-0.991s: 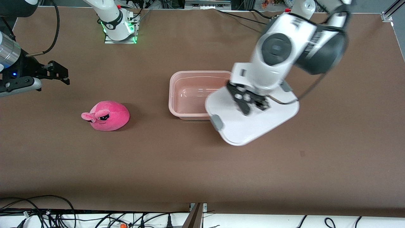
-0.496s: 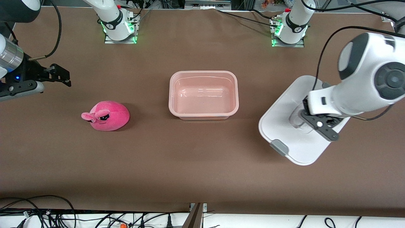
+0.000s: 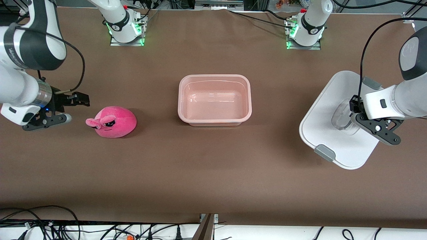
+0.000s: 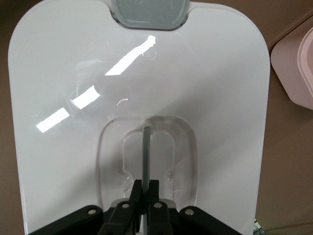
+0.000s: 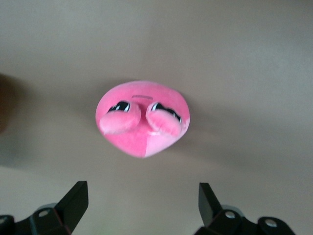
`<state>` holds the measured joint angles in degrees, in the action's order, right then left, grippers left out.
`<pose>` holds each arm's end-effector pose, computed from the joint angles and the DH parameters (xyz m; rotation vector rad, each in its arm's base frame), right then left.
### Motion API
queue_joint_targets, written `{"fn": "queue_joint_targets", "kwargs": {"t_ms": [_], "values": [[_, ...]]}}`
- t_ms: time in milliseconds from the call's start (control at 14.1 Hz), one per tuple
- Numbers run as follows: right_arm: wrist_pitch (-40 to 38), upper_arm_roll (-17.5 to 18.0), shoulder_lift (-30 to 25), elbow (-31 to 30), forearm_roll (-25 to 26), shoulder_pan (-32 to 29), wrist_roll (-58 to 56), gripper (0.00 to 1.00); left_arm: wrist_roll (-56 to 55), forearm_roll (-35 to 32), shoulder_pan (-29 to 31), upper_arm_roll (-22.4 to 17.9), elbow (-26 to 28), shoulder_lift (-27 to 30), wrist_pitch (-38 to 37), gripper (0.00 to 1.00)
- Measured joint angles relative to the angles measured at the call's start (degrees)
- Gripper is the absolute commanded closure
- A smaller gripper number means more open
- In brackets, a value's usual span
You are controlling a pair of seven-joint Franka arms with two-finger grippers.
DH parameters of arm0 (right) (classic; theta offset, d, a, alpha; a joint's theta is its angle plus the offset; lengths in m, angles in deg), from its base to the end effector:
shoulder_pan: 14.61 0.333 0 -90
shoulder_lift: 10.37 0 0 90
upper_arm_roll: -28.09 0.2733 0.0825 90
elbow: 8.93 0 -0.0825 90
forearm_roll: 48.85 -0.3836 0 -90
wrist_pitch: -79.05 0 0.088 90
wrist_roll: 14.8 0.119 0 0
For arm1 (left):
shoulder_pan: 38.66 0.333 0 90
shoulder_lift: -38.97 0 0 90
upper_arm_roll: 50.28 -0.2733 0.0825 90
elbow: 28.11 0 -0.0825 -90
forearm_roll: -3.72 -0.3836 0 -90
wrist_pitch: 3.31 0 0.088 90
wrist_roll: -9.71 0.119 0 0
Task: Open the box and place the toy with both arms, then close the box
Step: 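Lower the right gripper onto the pink plush toy and grasp it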
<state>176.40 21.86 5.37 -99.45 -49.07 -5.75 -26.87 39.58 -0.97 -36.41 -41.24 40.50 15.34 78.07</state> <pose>0.6124 0.0334 0.4152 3.0931 0.4005 -0.2430 0.6336 -0.0465 0.4867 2.9568 -0.9600 -0.2881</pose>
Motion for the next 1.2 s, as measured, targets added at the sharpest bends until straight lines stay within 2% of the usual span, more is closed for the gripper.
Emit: {"fn": "queue_joint_targets", "kwargs": {"t_ms": [283, 496, 920, 1204], "values": [[12.7, 0.0, 0.1, -9.3, -2.6, -0.1, 0.1, 0.00, 6.9, 0.1, 3.5, -0.1, 0.2, 0.0, -0.2, 1.00], [20.1, 0.0, -0.4, -15.8, -4.7, -0.1, 0.1, 0.00, 8.1, 0.4, 4.2, 0.2, 0.3, 0.0, -0.3, 1.00], [23.7, 0.0, -3.3, -21.7, -5.0, -0.1, 0.1, 0.00, 8.1, 0.4, 4.2, 1.0, 0.4, 0.0, -0.3, 1.00], [24.0, 0.0, -4.6, -22.7, -5.0, -0.1, 0.0, 0.00, 8.1, 1.0, 4.2, 1.0, 0.4, 0.0, -0.3, 1.00]]}}
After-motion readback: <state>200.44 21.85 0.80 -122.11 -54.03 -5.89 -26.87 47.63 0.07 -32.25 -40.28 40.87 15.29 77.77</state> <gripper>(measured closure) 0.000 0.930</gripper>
